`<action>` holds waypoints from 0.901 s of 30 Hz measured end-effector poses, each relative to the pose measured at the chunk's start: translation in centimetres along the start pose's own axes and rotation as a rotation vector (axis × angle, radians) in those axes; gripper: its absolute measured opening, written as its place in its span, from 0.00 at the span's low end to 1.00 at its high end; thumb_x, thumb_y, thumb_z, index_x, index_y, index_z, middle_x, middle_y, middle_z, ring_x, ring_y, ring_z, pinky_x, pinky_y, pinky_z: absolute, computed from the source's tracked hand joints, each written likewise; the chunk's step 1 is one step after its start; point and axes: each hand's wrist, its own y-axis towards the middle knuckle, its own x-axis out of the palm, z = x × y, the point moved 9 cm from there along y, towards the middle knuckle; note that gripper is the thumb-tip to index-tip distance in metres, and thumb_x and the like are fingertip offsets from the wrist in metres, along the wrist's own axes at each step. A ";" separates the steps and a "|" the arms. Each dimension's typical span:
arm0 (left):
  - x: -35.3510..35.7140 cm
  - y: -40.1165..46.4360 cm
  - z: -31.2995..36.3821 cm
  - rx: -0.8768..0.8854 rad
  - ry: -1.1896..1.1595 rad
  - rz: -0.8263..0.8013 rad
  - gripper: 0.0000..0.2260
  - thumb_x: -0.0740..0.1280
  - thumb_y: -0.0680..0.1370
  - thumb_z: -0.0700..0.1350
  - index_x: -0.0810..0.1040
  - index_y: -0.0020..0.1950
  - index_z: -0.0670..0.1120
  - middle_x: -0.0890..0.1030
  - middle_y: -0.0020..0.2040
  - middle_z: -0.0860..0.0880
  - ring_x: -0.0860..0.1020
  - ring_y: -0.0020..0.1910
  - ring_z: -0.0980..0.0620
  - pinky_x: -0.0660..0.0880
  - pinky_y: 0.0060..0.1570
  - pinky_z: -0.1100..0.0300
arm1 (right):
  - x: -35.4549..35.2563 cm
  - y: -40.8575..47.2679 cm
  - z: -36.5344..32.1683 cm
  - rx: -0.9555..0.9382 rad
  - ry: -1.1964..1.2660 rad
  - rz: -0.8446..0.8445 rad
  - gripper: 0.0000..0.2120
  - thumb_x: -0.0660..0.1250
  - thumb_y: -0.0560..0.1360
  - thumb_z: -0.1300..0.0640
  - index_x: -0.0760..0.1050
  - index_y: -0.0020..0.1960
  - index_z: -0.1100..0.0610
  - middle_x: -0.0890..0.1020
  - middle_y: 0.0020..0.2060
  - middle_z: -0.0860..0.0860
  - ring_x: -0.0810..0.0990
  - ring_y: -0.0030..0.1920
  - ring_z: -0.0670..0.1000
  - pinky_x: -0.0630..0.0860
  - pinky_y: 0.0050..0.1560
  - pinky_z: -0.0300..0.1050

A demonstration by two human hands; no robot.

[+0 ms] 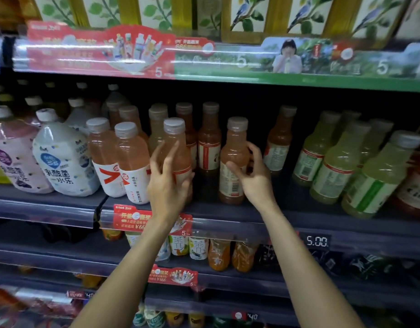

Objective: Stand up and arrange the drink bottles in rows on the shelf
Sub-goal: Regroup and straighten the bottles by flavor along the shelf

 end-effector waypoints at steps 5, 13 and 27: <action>3.0 -0.6 2.4 -0.009 -0.157 -0.037 0.38 0.75 0.71 0.42 0.58 0.74 0.57 0.60 0.73 0.54 0.62 0.68 0.65 0.69 0.58 0.68 | -5.1 0.7 1.4 0.014 -0.097 0.082 0.31 0.69 0.72 0.46 0.62 0.71 0.51 0.77 0.58 0.46 0.76 0.57 0.44 0.71 0.58 0.40; 14.2 1.7 6.2 -0.034 -0.235 -0.239 0.42 0.76 0.69 0.40 0.56 0.77 0.43 0.63 0.71 0.40 0.67 0.68 0.46 0.69 0.65 0.59 | -10.0 2.5 3.1 0.058 -0.367 0.150 0.33 0.67 0.74 0.45 0.60 0.72 0.56 0.74 0.63 0.57 0.75 0.60 0.55 0.71 0.56 0.46; 21.8 4.3 4.6 -0.099 -0.228 -0.444 0.39 0.67 0.73 0.55 0.52 0.78 0.49 0.72 0.69 0.47 0.70 0.68 0.47 0.71 0.65 0.47 | -11.1 1.9 2.4 -0.045 -0.600 0.217 0.33 0.66 0.76 0.50 0.55 0.75 0.55 0.67 0.66 0.58 0.70 0.63 0.57 0.69 0.56 0.48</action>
